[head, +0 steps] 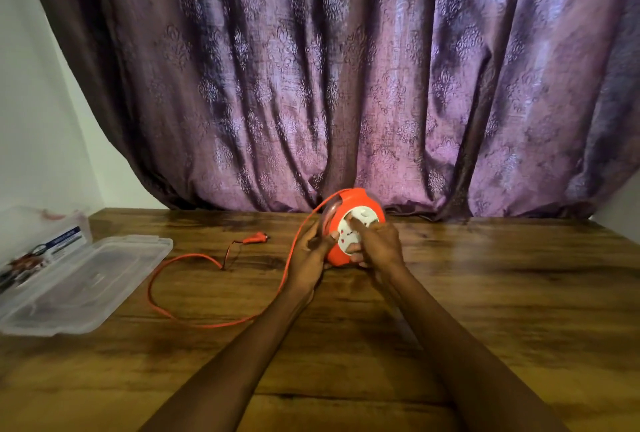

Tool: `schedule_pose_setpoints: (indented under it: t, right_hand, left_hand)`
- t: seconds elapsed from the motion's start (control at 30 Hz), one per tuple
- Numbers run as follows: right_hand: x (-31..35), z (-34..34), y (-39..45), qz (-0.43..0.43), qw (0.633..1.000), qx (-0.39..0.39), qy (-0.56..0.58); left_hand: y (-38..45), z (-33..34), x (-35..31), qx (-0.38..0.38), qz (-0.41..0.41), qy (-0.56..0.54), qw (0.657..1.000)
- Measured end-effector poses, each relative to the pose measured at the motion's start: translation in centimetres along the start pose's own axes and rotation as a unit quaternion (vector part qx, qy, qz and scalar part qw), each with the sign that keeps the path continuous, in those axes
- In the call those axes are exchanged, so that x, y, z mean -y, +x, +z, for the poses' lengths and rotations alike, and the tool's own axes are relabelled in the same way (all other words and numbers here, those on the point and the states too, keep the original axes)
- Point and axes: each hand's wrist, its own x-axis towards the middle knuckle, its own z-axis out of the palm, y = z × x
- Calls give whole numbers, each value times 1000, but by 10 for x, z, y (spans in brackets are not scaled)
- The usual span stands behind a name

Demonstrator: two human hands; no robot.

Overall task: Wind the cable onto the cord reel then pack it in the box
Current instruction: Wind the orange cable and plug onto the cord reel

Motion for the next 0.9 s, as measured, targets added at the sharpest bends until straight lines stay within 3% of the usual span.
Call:
schedule_pose_setpoints:
  t: [0.1, 0.2, 0.27, 0.33, 0.4, 0.5, 0.63, 0.8, 0.9]
  right_hand:
    - [-2, 0, -1, 84, 989, 36, 114]
    - [-4, 2, -1, 72, 990, 25, 118]
    - [-4, 0, -2, 13, 998, 20, 66]
    - [-6, -6, 1, -106, 987, -18, -120]
    - [-9, -17, 6, -273, 893, -87, -348]
    - [-6, -22, 6, -480, 768, -26, -424]
    - [-4, -19, 2, -557, 657, 27, -507]
    - [1, -18, -5, -558, 602, 2, -571]
    - [4, -16, -9, -554, 603, -39, -573]
  left_hand:
    - [-2, 2, -1, 2, -13, 1, 1000]
    - [0, 2, -4, -14, -21, -6, 1000]
    - [1, -1, -8, -44, -33, -10, 998]
    - [4, -10, -10, -58, -40, -4, 997]
    - [8, -19, -13, -57, -46, 1, 997]
    - [13, -31, -18, -58, -43, 17, 997]
    - [18, -41, -22, -24, -10, 56, 998]
    - [19, -44, -24, -10, 4, 69, 998]
    - [18, -41, -27, 0, -12, 44, 999]
